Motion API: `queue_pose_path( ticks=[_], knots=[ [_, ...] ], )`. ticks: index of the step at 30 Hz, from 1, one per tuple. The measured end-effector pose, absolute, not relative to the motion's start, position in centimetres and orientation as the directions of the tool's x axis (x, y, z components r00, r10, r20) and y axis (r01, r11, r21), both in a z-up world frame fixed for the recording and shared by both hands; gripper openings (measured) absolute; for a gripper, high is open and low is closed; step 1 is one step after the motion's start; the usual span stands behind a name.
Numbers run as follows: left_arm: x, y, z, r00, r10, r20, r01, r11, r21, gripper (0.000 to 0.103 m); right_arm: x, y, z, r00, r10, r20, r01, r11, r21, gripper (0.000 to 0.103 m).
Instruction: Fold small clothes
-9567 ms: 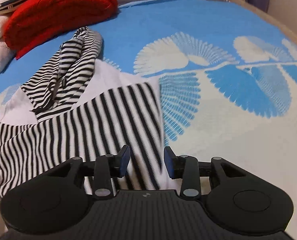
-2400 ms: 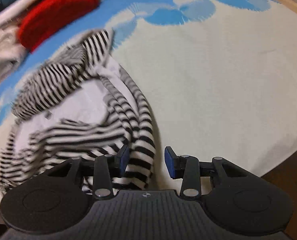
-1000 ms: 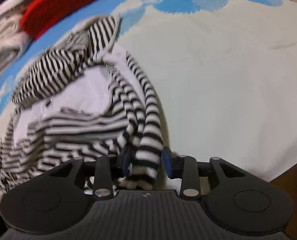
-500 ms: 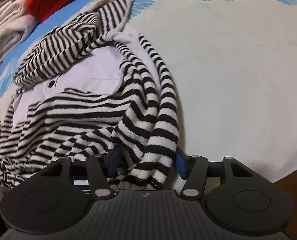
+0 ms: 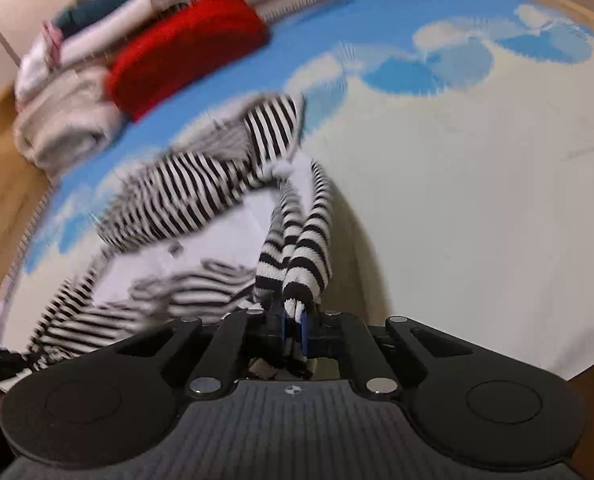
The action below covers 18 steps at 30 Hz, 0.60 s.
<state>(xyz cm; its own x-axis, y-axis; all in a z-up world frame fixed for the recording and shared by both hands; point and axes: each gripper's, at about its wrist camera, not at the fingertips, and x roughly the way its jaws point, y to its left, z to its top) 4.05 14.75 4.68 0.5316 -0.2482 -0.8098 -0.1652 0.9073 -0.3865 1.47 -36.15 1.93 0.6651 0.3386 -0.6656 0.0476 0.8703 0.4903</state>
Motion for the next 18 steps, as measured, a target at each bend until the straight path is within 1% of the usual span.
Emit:
queue_pose_path(
  ticks=[2, 6, 8, 11, 13, 15, 17, 18],
  knots=[
    [3.4, 15.0, 6.3, 0.558, -0.272, -0.784, -0.131, 0.904, -0.407, 0.006, 0.3, -37.0, 3.5, 0.695, 0.357, -0.624, 0.027, 0.854, 0.519, 0.005],
    [1.4, 16.0, 9.9, 0.600, -0.347, -0.721, -0.081, 0.870, -0.486, 0.006, -3.1, -37.4, 7.4, 0.729, 0.420, -0.540, -0.089, 0.841, 0.534, 0.005],
    [0.0, 16.7, 12.1, 0.605, -0.382, -0.698, -0.071, 0.848, -0.526, 0.006, -5.1, -38.0, 9.3, 0.743, 0.442, -0.503, -0.115, 0.824, 0.555, 0.005],
    [-2.4, 17.4, 15.7, 0.624, -0.417, -0.661, -0.045, 0.825, -0.563, 0.006, -8.4, -39.3, 12.1, 0.781, 0.466, -0.415, -0.150, 0.786, 0.600, 0.005],
    [-3.3, 17.6, 17.0, 0.636, -0.436, -0.637, -0.029, 0.811, -0.584, 0.006, -9.6, -40.2, 13.1, 0.805, 0.467, -0.366, -0.151, 0.757, 0.635, 0.005],
    [-2.8, 17.3, 17.0, 0.627, -0.434, -0.647, -0.041, 0.811, -0.584, 0.007, -9.2, -40.6, 13.0, 0.814, 0.459, -0.356, -0.127, 0.739, 0.662, 0.005],
    [-1.1, 17.1, 15.9, 0.604, -0.420, -0.678, -0.062, 0.823, -0.565, 0.007, -7.3, -40.2, 12.1, 0.809, 0.447, -0.383, -0.094, 0.741, 0.665, 0.005],
    [0.4, 17.1, 14.9, 0.586, -0.408, -0.700, -0.087, 0.828, -0.554, 0.007, -6.1, -39.9, 11.5, 0.803, 0.432, -0.411, -0.069, 0.752, 0.656, 0.005]
  ],
)
